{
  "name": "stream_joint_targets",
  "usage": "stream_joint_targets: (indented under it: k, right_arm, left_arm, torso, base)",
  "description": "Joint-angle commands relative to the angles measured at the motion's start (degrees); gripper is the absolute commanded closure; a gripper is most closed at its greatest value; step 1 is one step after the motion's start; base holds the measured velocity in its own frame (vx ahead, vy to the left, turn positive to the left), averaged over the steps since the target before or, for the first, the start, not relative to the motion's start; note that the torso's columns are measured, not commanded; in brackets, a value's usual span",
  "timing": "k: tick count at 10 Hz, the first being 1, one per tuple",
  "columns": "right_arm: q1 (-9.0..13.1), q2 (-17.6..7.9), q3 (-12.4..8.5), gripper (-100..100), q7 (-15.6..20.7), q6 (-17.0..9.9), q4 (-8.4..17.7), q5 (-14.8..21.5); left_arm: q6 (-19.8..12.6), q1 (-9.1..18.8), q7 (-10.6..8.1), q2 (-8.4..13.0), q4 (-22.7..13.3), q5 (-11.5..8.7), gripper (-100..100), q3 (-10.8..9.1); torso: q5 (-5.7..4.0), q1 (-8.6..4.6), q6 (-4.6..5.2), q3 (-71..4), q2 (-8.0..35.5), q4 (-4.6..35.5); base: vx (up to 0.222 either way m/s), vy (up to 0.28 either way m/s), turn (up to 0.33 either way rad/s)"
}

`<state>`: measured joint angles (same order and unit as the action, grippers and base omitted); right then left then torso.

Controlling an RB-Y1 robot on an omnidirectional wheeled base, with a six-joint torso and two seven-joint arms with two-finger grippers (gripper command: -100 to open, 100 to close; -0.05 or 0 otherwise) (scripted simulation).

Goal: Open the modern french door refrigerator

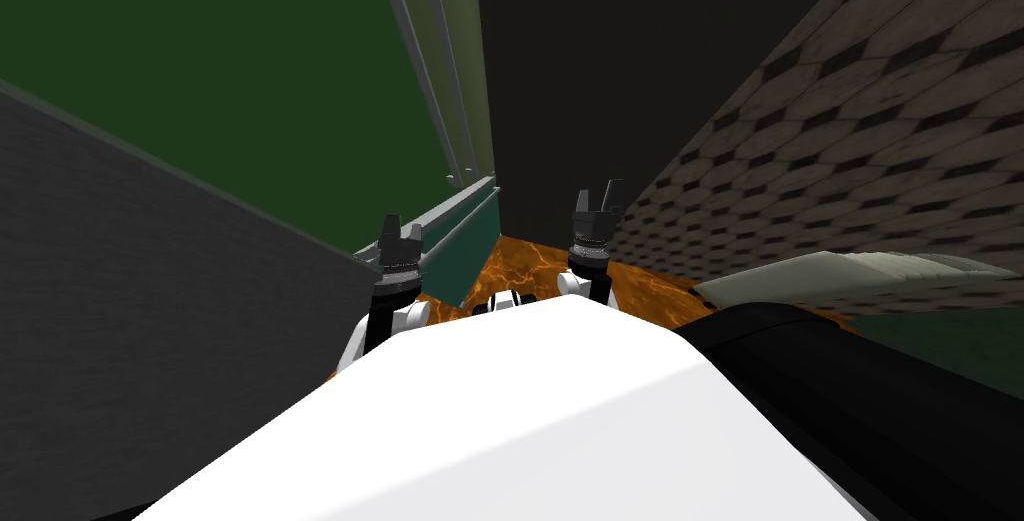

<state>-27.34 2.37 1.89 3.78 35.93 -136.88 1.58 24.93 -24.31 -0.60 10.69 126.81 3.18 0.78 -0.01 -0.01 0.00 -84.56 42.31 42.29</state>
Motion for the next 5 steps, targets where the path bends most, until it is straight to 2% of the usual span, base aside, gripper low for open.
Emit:
stream_joint_targets:
  k: [1, 5]
  right_arm:
    - [0.00, 0.00, 0.00, 0, 0.00, 0.00, 0.00, 0.00]
    - [0.00, 0.00, 0.00, 0, 0.00, 0.00, 0.00, 0.00]
  left_arm:
    - [-2.91, 1.09, -0.45, 1.15, -3.22, 0.83, -100, 1.04]
    - [-7.09, 2.23, -0.96, 2.50, -6.78, 2.05, -100, 2.67]
  torso:
    - [0.02, 0.07, 0.00, 0.00, -0.01, 0.00]
    - [-0.02, -0.06, -0.01, -0.01, -0.02, 0.00]
  base:
    - [-0.044, 0.109, -0.069]
    - [-0.047, 0.077, -0.071]
